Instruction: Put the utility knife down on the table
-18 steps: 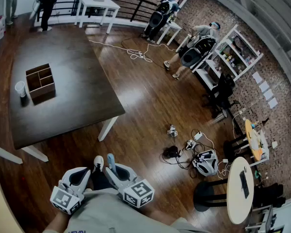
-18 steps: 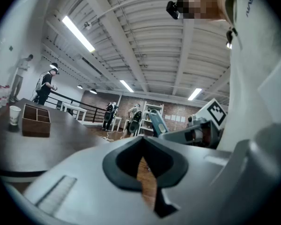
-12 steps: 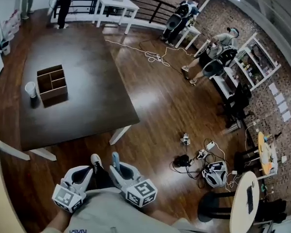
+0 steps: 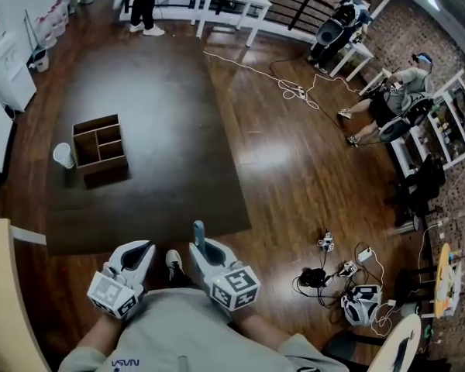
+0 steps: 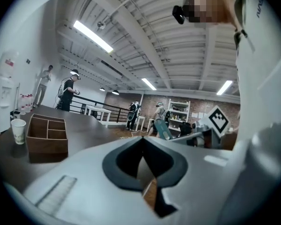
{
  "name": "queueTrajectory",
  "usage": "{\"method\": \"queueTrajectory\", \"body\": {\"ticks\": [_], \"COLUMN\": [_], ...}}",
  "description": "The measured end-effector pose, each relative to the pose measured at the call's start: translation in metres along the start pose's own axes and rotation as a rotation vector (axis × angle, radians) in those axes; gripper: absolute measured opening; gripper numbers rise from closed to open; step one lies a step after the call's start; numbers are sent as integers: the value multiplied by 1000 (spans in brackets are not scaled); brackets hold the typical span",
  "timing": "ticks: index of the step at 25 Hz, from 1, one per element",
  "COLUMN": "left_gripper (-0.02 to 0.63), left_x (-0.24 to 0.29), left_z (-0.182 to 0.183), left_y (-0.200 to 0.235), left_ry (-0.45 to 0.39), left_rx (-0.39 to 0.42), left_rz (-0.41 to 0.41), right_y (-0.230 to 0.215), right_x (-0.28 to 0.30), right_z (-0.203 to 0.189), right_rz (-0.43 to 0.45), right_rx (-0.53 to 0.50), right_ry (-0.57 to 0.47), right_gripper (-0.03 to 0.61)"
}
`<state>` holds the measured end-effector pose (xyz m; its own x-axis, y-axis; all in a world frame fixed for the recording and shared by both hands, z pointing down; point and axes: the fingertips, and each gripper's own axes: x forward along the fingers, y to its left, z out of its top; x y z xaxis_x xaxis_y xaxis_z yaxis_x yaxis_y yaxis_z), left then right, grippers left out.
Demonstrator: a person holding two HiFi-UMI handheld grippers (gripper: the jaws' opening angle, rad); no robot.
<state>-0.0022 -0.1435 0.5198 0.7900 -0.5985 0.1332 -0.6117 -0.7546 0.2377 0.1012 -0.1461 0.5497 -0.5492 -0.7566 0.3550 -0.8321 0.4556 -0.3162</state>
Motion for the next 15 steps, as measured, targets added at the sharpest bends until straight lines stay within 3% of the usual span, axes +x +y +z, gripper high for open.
{"method": "queueTrajectory", "body": {"ticks": [7, 15], "left_gripper": [2, 2], "left_x": [19, 29], "left_z": [-15, -33], "left_y": [42, 66], "left_ry": [51, 117], "left_rx": [-10, -45], "left_rz": [100, 159], "right_y": [-49, -115], "right_x": [72, 150], "right_z": [-13, -70], "right_rz": [-1, -66], "right_rx": [-71, -238], "right_ry": [132, 477], "right_gripper": [71, 71]}}
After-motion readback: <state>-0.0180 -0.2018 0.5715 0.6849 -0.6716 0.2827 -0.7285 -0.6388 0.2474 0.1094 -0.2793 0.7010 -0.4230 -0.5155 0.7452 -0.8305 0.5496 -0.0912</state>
